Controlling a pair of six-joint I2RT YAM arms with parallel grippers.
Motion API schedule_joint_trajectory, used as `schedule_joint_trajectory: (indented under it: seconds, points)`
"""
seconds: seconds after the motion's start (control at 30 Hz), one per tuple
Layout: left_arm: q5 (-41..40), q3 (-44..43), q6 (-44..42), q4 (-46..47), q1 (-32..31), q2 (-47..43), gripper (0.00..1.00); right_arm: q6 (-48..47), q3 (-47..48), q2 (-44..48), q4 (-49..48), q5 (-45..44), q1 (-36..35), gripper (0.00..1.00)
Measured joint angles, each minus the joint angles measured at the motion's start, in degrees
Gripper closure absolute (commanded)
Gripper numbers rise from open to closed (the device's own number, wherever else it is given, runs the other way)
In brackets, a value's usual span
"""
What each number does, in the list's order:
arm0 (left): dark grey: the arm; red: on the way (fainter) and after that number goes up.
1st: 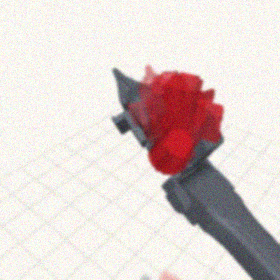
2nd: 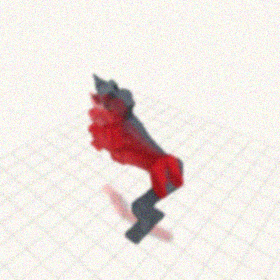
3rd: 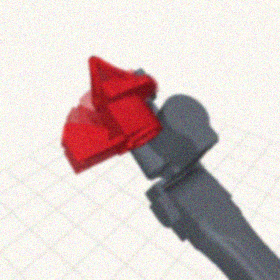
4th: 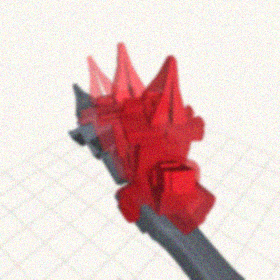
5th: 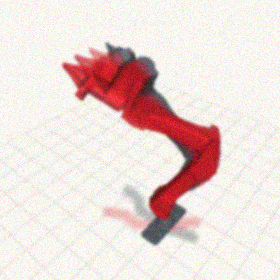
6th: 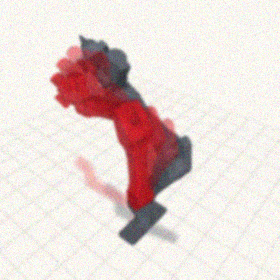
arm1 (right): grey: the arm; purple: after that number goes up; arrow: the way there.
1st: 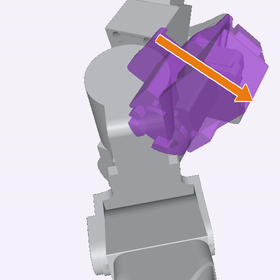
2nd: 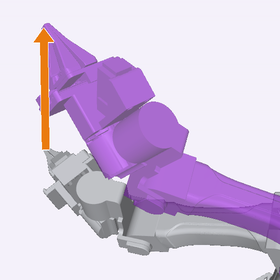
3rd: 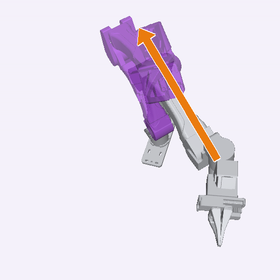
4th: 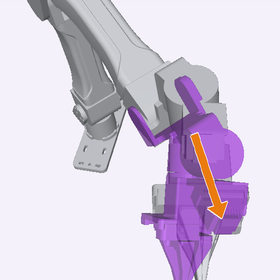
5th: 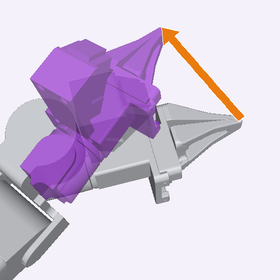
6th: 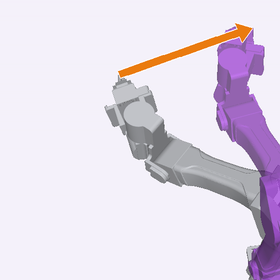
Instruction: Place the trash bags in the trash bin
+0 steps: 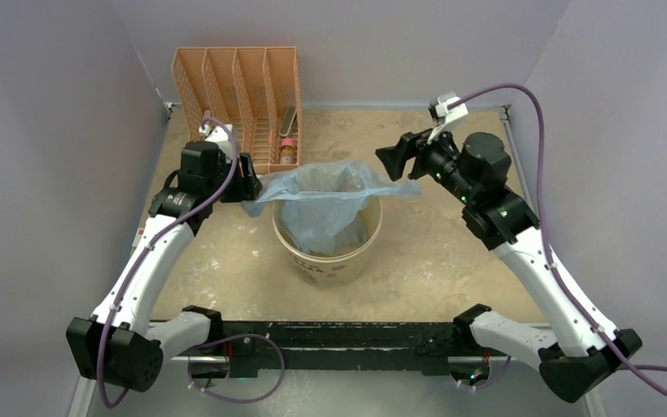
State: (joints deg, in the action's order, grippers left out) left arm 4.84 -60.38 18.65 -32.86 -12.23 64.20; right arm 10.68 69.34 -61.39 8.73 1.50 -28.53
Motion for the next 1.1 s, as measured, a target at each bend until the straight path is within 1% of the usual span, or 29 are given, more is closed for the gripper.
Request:
schedule_joint_trajectory:
  seconds: [0.07,0.1,0.2,0.27,0.37,0.47,0.53,0.63,0.7,0.8,0.83,0.93,1.0,1.03,1.1]
  points:
    - [-0.90,0.00,0.81,-0.11,0.28,-1.01,0.40,-1.36,-0.04,2.03,-1.31,6.25,0.00,0.29]
    - [-1.46,0.00,1.36,-0.15,0.39,-1.73,0.39,-1.99,-0.04,2.78,-2.45,10.99,0.00,0.29]
    - [-3.52,-0.02,2.93,-0.31,0.59,-4.17,0.36,-3.23,-0.92,3.04,-5.62,19.52,-0.66,0.31]
    - [-4.70,-0.04,4.02,-0.42,0.59,-5.60,0.35,-4.33,-2.01,2.47,-6.67,22.40,-2.36,0.30]
    - [-6.58,-0.09,5.31,-1.18,0.59,-7.06,0.33,-7.98,-2.84,0.55,-6.49,21.75,-8.33,0.29]
    - [-9.25,-0.31,6.14,-2.89,0.59,-7.80,0.29,-13.07,-3.43,-1.68,-6.56,17.88,-17.59,0.28]
    - [-10.67,-0.33,6.43,-4.09,0.59,-8.20,0.26,-15.98,-4.33,-2.21,-7.45,15.56,-21.84,0.27]
    - [-10.91,-0.31,6.71,-5.29,0.59,-9.16,0.25,-20.55,-6.01,-2.21,-9.44,12.39,-24.70,0.28]
    - [-9.25,-0.50,6.47,-5.49,0.61,-9.77,0.25,-22.86,-6.10,-2.45,-9.79,10.01,-25.09,0.28]
    - [-5.53,-1.90,5.79,-5.66,0.59,-9.44,0.28,-26.03,-5.66,-3.15,-9.92,5.77,-25.22,0.25]
    - [-4.22,-2.49,5.62,-5.51,0.59,-9.25,0.31,-26.18,-5.62,-3.26,-9.94,3.98,-25.31,0.25]
    - [-0.55,-3.43,4.26,-4.50,0.59,-9.22,0.46,-23.34,-4.72,-3.28,-9.31,-3.96,-24.92,0.27]
    - [1.27,-4.17,2.93,-4.07,0.59,-8.85,0.52,-20.09,-2.49,-3.54,-7.82,-5.33,-21.66,0.27]
    - [1.62,-4.52,2.62,-4.07,0.59,-8.57,0.54,-17.51,-0.55,-3.96,-6.71,-3.34,-17.90,0.26]
    - [2.08,-5.55,1.70,-4.07,0.59,-7.32,0.57,-12.48,3.56,-5.57,-4.96,2.38,-8.20,0.29]
